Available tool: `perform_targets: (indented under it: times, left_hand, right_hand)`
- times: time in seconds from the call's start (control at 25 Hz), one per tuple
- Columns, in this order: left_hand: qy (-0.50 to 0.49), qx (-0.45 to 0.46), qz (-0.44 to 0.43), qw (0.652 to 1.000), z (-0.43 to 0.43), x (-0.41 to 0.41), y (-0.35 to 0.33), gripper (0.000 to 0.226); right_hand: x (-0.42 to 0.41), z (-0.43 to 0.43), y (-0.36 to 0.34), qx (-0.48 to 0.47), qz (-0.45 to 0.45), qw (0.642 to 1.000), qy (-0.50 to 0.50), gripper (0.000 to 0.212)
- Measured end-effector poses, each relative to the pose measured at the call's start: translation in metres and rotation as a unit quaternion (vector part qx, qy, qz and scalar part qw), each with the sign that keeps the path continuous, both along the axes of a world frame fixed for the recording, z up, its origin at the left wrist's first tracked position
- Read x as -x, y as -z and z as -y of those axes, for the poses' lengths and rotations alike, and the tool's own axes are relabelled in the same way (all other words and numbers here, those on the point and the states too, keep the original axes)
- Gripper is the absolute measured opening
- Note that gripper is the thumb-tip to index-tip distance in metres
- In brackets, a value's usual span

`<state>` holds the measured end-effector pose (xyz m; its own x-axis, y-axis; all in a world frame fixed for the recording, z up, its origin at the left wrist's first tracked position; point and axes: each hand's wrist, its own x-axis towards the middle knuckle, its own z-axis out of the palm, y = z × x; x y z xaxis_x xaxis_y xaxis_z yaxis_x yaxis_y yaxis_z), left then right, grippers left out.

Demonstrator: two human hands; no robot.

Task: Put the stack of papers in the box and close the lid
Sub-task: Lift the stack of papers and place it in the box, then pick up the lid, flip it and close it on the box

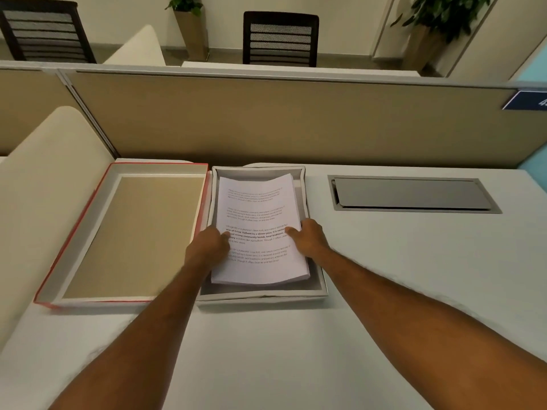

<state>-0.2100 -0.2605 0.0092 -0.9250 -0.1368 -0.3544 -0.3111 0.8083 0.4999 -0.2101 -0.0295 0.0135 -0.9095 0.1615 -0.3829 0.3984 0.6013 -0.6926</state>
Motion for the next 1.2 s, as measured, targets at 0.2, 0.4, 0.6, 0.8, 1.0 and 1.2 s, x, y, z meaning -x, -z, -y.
perform_targets:
  times: [0.2, 0.4, 0.6, 0.8, 1.0, 1.2]
  left_hand:
    - [-0.005, 0.062, -0.002, 0.998, -0.006, -0.006, -0.003, 0.032]
    - [-0.009, 0.057, -0.042, 0.997, -0.014, -0.024, -0.010, 0.034]
    - [0.049, 0.046, -0.119, 0.991, -0.014, -0.040, -0.019, 0.044]
    - [0.102, 0.047, -0.141, 0.984, 0.008, -0.053, -0.017, 0.058]
    - [0.062, 0.146, -0.135, 0.978, 0.058, -0.070, -0.006, 0.086]
    - [-0.012, 0.157, -0.099, 0.983, 0.114, -0.095, 0.009, 0.109]
  right_hand:
    - [-0.002, 0.000, -0.001, -0.019, 0.004, 1.000, -0.013, 0.043]
    - [-0.015, -0.003, -0.009, -0.041, 0.014, 0.997, -0.067, 0.053]
    - [-0.025, -0.002, -0.024, -0.194, -0.092, 0.969, -0.124, 0.046]
    - [-0.043, 0.010, -0.030, -0.192, -0.098, 0.965, -0.151, 0.050]
    - [-0.080, 0.056, -0.014, -0.189, -0.138, 0.945, -0.230, 0.064]
    - [-0.091, 0.120, -0.004, -0.188, -0.183, 0.921, -0.289, 0.080]
